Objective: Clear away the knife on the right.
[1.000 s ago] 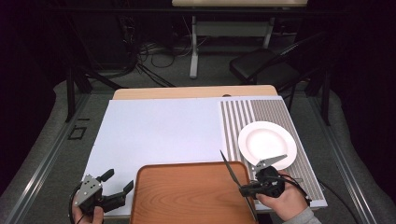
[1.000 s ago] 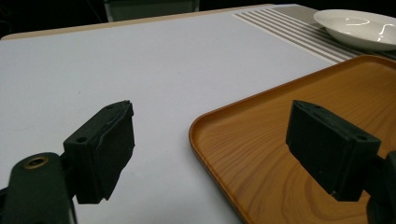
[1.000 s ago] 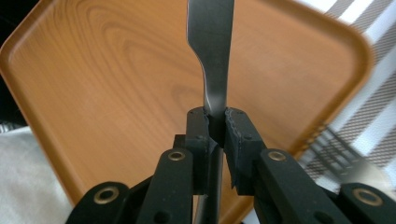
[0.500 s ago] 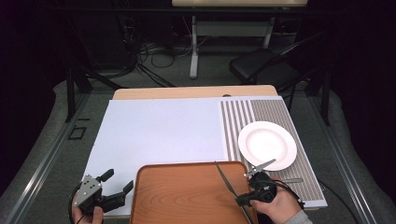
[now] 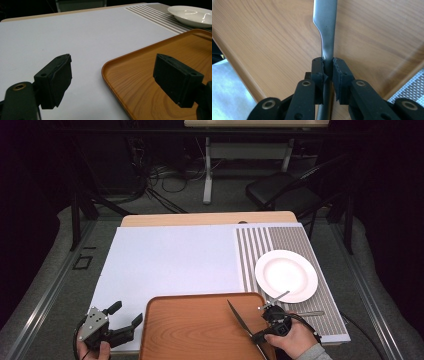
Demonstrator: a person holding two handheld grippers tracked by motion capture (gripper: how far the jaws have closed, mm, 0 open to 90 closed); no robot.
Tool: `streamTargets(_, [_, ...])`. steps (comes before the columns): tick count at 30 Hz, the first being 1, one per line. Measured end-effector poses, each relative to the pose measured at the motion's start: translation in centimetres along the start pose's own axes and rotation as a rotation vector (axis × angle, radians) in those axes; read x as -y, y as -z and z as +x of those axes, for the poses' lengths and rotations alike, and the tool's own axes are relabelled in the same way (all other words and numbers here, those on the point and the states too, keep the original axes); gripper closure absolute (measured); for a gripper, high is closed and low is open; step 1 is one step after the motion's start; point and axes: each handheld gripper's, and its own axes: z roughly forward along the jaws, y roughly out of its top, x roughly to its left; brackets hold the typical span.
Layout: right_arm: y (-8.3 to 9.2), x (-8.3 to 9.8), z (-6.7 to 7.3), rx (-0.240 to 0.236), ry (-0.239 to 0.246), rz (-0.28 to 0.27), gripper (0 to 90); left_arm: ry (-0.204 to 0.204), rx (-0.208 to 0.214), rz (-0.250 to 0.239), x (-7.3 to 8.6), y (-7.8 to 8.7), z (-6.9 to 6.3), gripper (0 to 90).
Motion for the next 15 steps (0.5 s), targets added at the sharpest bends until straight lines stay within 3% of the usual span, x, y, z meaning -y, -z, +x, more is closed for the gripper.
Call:
streamTargets(5, [-0.38, 0.14, -0.01, 0.002, 0.008, 0.018, 79.3, -0.001, -0.001, 0.001, 0.03, -0.02, 0.03, 15.5])
streamTargets(12, [0.25, 0.36, -0.04, 0.013, 0.050, -0.059, 77.8, -0.003, -0.002, 0.003, 0.03, -0.04, 0.02, 15.5])
streamTargets(13, [0.42, 0.36, 0.18, 0.023, 0.083, -0.085, 81.1, -0.003, -0.001, 0.003, 0.03, -0.02, 0.03, 15.5])
streamTargets(14, [0.42, 0.36, 0.18, 0.023, 0.083, -0.085, 81.1, -0.003, -0.001, 0.003, 0.03, -0.02, 0.03, 15.5])
streamTargets(15, [0.46, 0.32, 0.45, 0.031, 0.129, -0.099, 86.0, -0.002, -0.002, 0.002, 0.03, -0.03, 0.03, 15.5])
